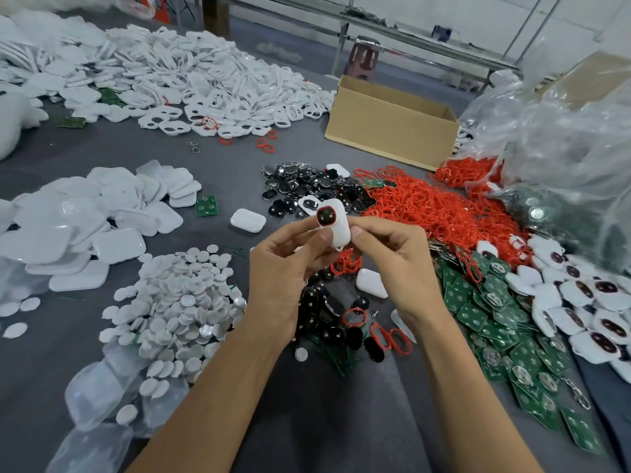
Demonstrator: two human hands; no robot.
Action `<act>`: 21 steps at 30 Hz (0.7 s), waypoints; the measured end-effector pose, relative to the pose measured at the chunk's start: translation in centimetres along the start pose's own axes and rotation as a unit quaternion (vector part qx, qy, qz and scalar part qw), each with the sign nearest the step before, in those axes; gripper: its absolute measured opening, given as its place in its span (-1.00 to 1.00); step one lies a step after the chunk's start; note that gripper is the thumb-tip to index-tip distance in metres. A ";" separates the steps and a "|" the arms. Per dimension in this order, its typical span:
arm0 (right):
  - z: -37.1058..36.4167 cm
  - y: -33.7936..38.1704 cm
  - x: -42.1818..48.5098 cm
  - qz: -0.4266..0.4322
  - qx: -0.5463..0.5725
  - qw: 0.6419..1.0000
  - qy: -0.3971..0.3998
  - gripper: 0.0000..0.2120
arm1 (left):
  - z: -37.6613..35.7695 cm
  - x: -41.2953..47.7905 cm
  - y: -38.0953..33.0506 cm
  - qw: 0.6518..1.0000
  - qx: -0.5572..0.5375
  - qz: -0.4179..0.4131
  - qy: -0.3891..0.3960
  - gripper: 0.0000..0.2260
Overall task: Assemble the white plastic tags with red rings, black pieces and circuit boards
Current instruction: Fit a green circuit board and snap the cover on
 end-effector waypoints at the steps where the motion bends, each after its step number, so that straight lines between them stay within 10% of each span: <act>1: 0.0 -0.1 0.0 -0.010 0.017 1.000 0.003 -0.83 | 0.0 0.0 -0.1 1.000 0.002 -0.001 0.002 -0.76; 21: -0.2 -3.2 -0.1 -0.133 0.062 0.989 0.018 -0.83 | -0.1 0.1 1.0 0.997 0.054 0.047 0.013 -0.89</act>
Point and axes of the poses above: each hand's wrist, its own x-axis towards the middle knuckle, its own z-axis out of the back of the hand, y = z × x, the point moved 9 cm from there along x, towards the middle knuckle, and after that the axes turned 1 degree about y, right-handed, at the moved point
